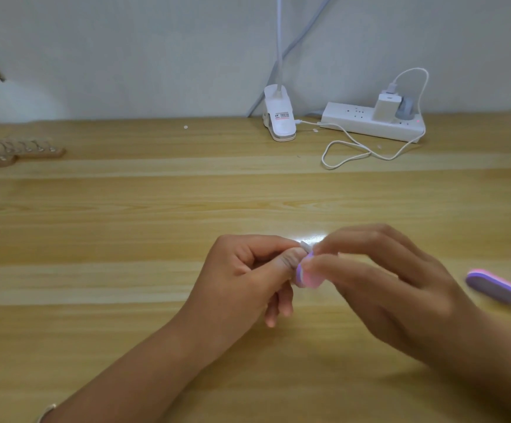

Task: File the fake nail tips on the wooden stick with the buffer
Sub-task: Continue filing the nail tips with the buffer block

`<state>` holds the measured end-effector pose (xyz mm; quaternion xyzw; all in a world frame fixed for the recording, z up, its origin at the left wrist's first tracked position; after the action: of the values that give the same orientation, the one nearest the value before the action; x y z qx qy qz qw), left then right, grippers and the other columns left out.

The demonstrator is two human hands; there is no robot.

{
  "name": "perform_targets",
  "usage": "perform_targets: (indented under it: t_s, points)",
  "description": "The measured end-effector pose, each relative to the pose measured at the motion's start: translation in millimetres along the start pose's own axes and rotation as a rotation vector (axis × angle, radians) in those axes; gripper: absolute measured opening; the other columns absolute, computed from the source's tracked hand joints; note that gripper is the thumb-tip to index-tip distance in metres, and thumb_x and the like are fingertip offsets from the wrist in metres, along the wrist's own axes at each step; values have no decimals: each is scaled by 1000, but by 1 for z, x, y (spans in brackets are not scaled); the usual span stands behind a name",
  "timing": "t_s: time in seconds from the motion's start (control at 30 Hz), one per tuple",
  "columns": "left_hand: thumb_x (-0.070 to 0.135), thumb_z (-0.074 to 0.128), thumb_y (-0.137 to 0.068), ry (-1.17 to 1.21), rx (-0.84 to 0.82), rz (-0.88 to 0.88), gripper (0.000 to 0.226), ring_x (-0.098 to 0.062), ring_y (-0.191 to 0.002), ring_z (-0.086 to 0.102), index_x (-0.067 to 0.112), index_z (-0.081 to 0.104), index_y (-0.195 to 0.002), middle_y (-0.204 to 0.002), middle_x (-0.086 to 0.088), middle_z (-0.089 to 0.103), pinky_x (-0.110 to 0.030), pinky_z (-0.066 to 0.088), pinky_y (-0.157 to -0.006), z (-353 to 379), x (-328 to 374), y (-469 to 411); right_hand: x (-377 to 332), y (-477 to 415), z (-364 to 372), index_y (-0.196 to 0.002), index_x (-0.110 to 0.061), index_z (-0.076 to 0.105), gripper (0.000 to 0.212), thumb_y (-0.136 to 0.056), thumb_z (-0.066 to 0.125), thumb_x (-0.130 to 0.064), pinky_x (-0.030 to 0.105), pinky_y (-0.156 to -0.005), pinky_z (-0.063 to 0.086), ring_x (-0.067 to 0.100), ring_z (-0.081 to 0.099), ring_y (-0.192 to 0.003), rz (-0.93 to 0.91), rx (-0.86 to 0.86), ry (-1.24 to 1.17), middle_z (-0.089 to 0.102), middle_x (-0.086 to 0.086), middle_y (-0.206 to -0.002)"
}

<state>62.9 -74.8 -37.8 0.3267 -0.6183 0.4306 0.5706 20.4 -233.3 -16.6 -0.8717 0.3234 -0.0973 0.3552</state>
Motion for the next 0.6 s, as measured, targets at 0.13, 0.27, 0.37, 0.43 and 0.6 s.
perform_targets:
  t_s: [0.13,0.27,0.37,0.43,0.6]
  points:
    - [15,60,-87,16,-9,-15,19,-18,-44,55,9,75,-77,-65,-7,64,-22,40,-37,-2,1,0,24,-3,-10,-106,-5,73,22,-89,63,6,32,-88,51,26,67,-93,153,98,-6,67,11,-103]
    - [16,61,-88,-40,-13,17,17,-19,-44,57,10,76,-82,-65,-4,65,-23,42,-38,0,1,1,6,-3,-11,-114,-10,68,28,-91,64,4,27,-92,49,19,65,-101,125,129,-101,66,9,-108]
    - [15,60,-90,-86,-30,53,18,-19,-45,59,16,78,-86,-65,-2,66,-24,43,-38,3,2,3,-3,-1,-5,-115,-3,71,29,-89,64,8,25,-92,47,23,64,-98,32,50,-22,67,13,-106]
    - [16,61,-89,-113,-12,53,17,-20,-45,60,16,77,-85,-67,-3,66,-25,44,-37,2,2,3,8,-2,-7,-115,0,71,29,-88,64,9,30,-89,51,28,66,-94,75,60,6,67,15,-104]
    - [18,63,-89,-243,14,146,15,-6,-40,56,24,77,-87,-59,4,65,-19,43,-40,3,8,5,1,-1,-5,-116,-3,71,29,-90,63,7,28,-91,48,25,65,-97,65,73,-39,67,14,-106]
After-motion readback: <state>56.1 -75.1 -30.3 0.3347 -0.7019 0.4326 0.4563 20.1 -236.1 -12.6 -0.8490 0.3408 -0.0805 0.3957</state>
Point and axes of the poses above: each hand's wrist, its own y-axis away from the middle knuckle, its own z-axis out of the palm, x = y × z, the point moved 5 cm from there along -y, towards the middle knuckle
